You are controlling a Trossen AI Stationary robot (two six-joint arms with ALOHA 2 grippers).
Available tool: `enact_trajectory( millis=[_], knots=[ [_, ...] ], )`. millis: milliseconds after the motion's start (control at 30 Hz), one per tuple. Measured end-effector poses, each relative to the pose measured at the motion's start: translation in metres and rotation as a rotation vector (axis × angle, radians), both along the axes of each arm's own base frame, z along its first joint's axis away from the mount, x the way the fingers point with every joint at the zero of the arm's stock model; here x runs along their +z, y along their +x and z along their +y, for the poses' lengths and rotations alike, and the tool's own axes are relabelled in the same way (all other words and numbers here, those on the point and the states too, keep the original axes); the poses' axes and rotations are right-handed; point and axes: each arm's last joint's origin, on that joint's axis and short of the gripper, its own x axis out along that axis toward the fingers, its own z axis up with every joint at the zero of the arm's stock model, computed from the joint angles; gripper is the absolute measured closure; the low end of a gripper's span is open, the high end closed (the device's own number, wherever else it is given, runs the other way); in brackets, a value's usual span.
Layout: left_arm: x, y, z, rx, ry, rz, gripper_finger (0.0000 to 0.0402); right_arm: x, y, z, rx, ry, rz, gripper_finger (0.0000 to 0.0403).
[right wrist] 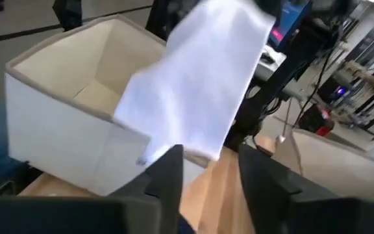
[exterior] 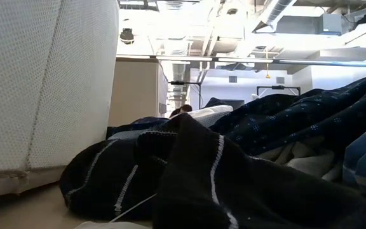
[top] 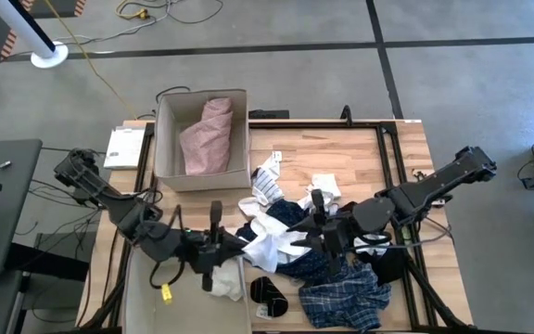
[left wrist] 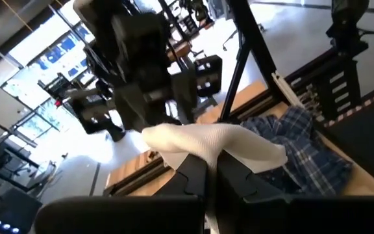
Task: Sort clothes
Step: Put the white sock into the bottom light brown laundry organizer
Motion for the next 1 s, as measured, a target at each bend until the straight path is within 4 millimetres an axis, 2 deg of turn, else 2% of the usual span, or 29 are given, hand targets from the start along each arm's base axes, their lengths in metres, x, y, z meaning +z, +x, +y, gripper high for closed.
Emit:
enact_trajectory(
  millis=[167,267,467,733,867,1000],
  knots=[
    [0.024,-0.012,-0.002,-0.006,-0.034,0.004,0.0401,0.0,0.0,-0.001,-0.011,0.029,0.01,0.0179],
    [0.031,-0.021,-0.007,-0.026,-0.039,0.015,0.0401,-0.002,0.0,-0.001,-0.014,0.028,0.023,0.016],
    [0.034,-0.044,-0.028,-0.12,-0.016,0.053,0.0401,-0.012,-0.003,-0.003,-0.064,0.029,0.127,0.0159],
    [0.046,-0.09,-0.053,-0.214,-0.06,0.092,0.0401,-0.031,-0.01,-0.007,-0.13,0.072,0.297,0.0166],
    [0.039,-0.1,-0.059,-0.223,-0.111,0.163,0.0401,-0.044,-0.011,-0.007,-0.152,0.084,0.348,0.0166],
    [0.012,-0.097,-0.059,-0.124,-0.139,0.314,0.0401,-0.059,-0.01,-0.01,-0.168,0.101,0.367,0.0166]
  ],
)
